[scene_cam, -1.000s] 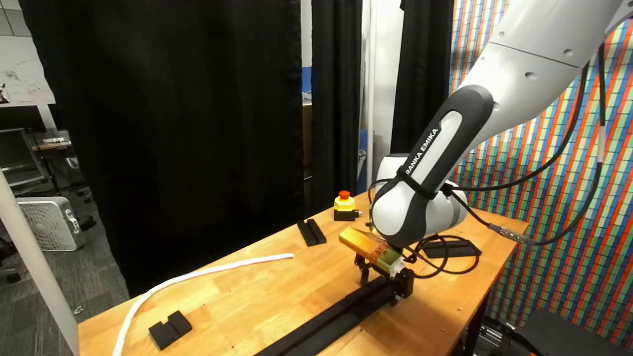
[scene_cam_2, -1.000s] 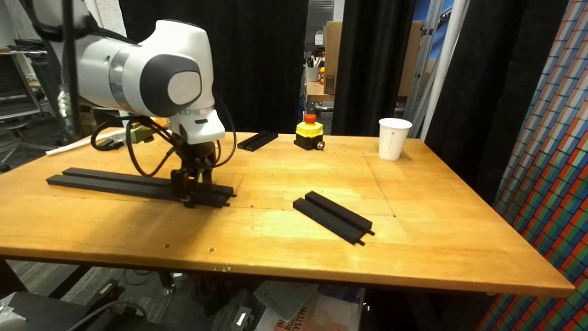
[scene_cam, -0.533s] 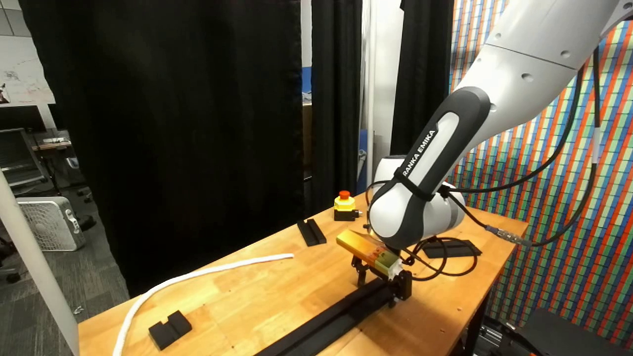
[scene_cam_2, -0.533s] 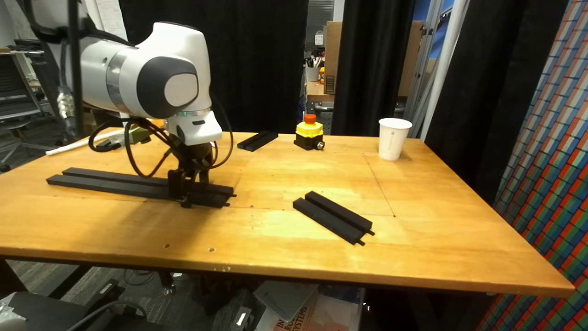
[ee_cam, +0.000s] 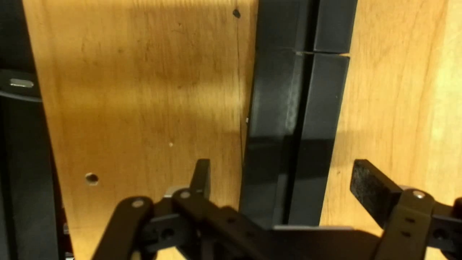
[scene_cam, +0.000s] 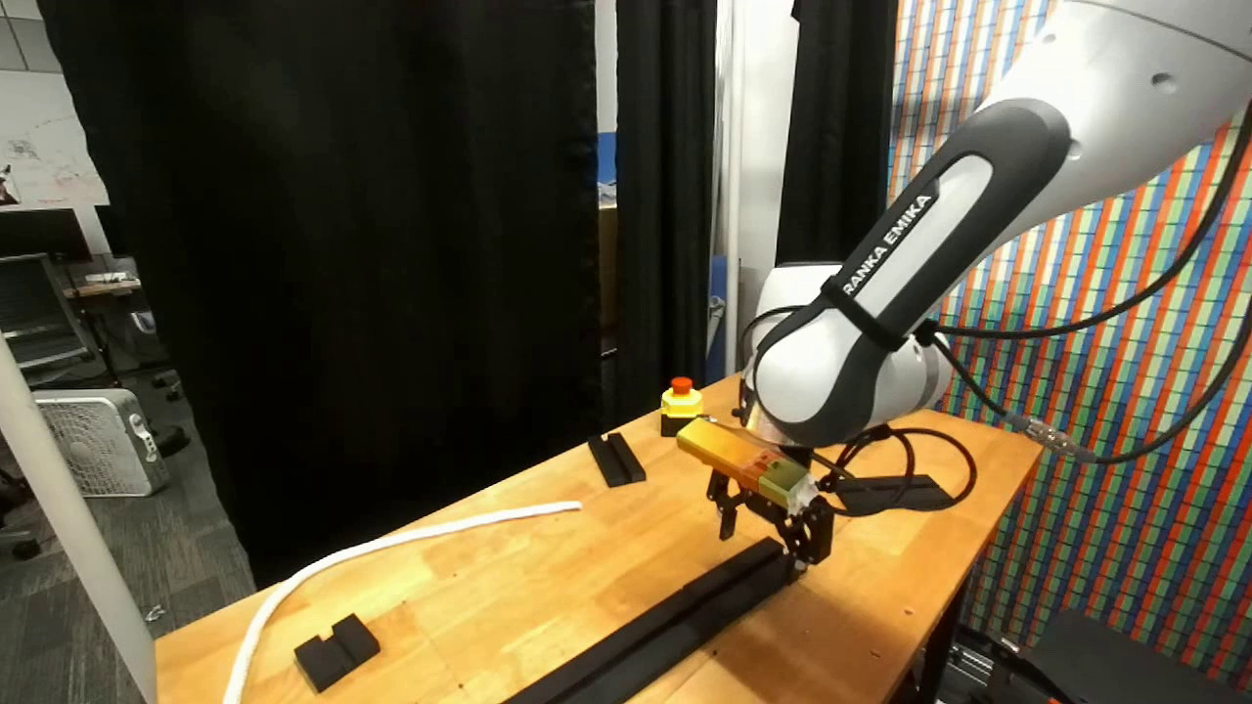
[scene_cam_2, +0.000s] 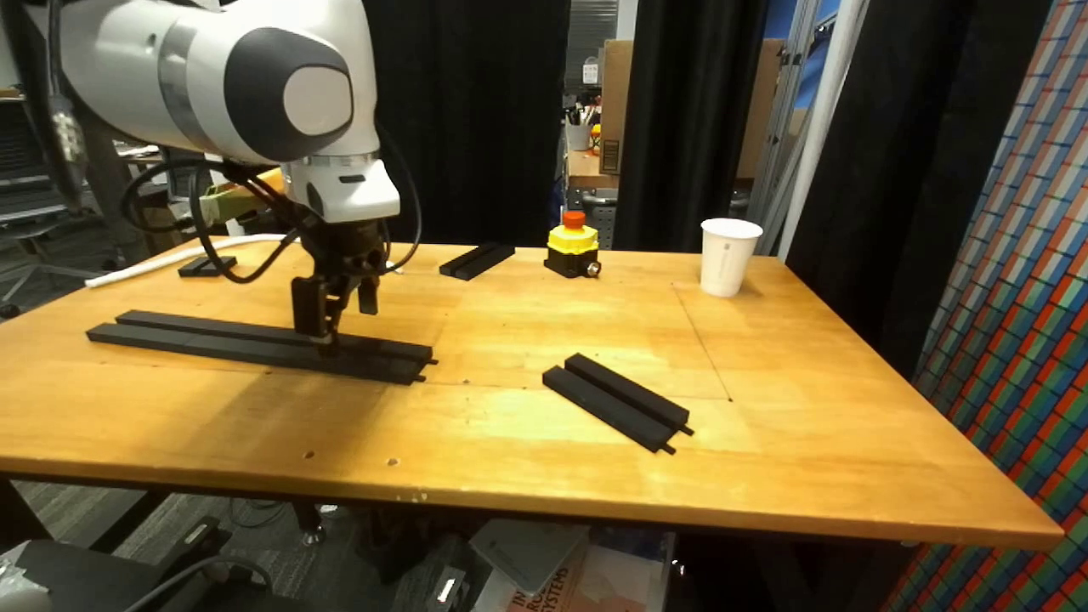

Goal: Join the four pieces of the black objects together

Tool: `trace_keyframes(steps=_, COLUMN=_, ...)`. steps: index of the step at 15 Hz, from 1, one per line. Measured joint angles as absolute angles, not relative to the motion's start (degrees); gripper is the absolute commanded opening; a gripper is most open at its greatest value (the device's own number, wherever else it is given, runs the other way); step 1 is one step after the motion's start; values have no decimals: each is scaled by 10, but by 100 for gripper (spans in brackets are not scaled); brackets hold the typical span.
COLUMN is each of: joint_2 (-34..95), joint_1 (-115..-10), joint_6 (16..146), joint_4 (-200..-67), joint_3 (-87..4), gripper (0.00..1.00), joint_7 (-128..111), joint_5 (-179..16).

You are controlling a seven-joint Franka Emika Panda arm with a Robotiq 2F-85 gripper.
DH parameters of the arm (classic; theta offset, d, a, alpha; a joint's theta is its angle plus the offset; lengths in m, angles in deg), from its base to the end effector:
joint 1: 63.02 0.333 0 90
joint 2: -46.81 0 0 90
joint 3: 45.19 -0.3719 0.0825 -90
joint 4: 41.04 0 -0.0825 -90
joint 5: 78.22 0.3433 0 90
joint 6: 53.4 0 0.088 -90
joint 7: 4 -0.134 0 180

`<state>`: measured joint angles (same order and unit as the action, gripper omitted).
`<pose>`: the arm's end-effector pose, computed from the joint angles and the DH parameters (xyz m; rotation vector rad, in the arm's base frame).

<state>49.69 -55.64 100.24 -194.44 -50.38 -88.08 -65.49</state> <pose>0.3906 0.0826 0.3210 -2.2766 2.0061 0.0578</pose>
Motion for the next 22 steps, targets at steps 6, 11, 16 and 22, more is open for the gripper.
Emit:
trace_keyframes(steps=6, joint_2=578, joint_1=-638, joint_6=949, joint_4=-1962, joint_3=-453, gripper=100, joint_7=-866, joint_5=-662)
trace_keyframes(steps=11, joint_2=574, joint_1=-716, joint_6=949, joint_4=-1960, joint_3=-386, gripper=100, joint_7=-793, joint_5=-662)
trace_keyframes(steps=16, joint_2=532, joint_1=-749, joint_6=974, joint_4=-1932, joint_3=-340, gripper=100, joint_7=-709, joint_5=-626)
trace_keyframes(steps=22, joint_2=433, joint_1=-748, joint_6=990, joint_4=-1860, joint_3=-338, gripper=100, joint_7=-630, joint_5=-548)
